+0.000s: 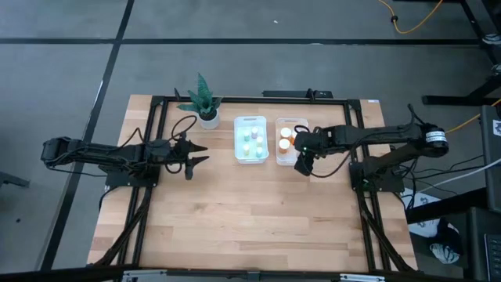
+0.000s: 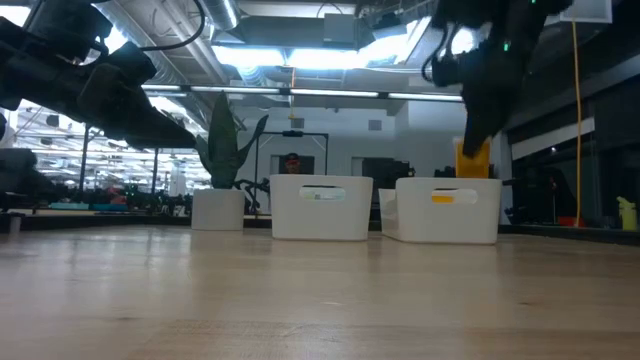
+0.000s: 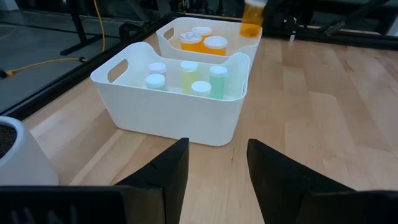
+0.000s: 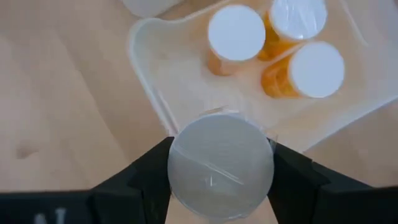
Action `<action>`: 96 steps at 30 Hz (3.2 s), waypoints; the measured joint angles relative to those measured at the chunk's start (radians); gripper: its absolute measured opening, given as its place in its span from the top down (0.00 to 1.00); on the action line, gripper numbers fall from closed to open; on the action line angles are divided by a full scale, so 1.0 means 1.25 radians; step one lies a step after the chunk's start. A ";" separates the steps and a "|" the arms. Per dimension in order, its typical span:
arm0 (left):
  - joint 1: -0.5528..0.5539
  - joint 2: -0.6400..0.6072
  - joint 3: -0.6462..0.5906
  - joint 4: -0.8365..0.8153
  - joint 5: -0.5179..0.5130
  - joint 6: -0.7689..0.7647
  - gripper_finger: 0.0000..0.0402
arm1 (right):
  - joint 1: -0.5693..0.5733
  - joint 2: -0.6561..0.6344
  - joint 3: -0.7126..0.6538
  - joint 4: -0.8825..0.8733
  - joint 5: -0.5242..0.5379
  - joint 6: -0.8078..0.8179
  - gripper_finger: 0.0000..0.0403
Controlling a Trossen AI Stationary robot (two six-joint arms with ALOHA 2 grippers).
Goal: Pick and place medicine bottles into bin by pill shape (circle, oval)
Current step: Put the orange pill bottle into the right white bin
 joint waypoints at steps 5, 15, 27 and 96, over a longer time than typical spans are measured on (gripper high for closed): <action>0.000 0.000 0.000 0.000 0.000 0.000 0.61 | -0.049 0.000 -0.060 0.098 0.025 -0.034 0.48; 0.000 0.000 0.000 0.000 0.000 0.000 0.61 | -0.105 0.006 -0.146 0.200 -0.053 -0.038 0.48; 0.000 0.000 0.000 0.000 0.000 0.000 0.61 | -0.114 0.006 -0.157 0.250 -0.052 -0.036 0.47; 0.000 0.000 0.000 0.000 0.000 0.000 0.61 | -0.114 0.074 -0.111 0.288 -0.025 -0.077 0.39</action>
